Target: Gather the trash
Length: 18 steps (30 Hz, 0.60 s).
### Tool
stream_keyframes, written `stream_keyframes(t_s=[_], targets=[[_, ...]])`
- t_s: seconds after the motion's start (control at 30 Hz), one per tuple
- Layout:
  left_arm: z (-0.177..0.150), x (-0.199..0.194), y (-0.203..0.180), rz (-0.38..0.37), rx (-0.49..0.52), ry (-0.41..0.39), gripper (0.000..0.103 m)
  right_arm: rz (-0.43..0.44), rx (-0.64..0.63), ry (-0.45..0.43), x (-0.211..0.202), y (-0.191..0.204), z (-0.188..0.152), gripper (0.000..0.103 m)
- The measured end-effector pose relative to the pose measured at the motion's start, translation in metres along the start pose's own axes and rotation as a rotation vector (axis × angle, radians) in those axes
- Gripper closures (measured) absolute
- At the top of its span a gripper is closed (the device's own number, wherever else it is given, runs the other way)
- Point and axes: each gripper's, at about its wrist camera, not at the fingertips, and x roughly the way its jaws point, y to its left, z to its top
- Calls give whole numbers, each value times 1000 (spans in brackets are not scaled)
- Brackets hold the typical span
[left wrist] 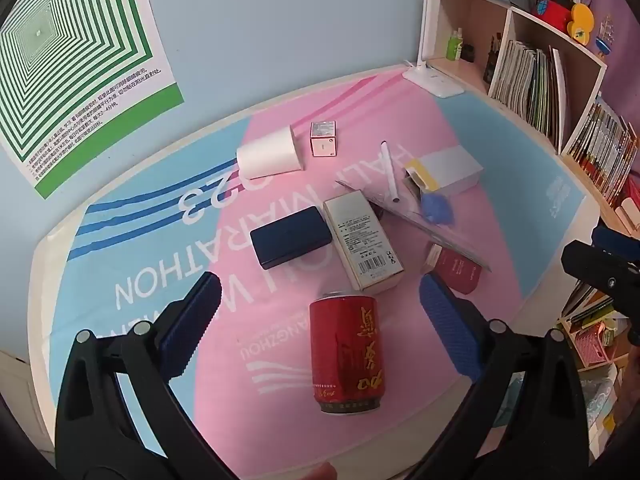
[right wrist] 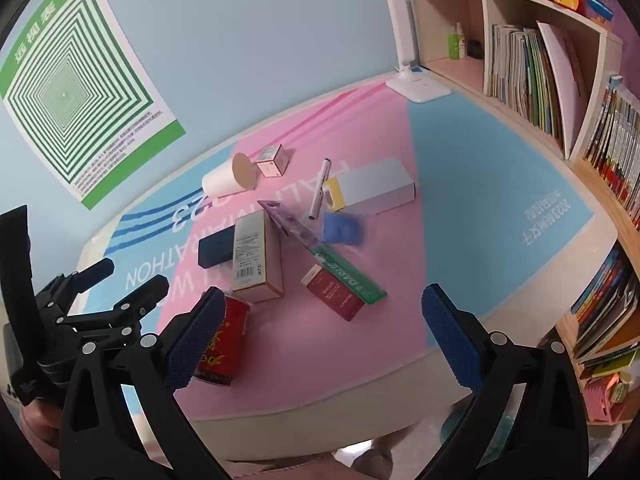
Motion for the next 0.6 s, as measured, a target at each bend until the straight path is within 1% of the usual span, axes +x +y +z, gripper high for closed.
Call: stream_keyframes(t_s=[0.17, 0.2, 0.6], targets=[[4, 0, 6, -2, -2, 4, 6, 9, 4, 6, -1, 0, 1, 6], [0, 0, 2, 3, 0, -6, 6, 7, 2, 5, -1, 0, 1, 6], [2, -1, 5, 7, -5, -7, 6, 3, -2, 8, 2, 0, 5, 6]])
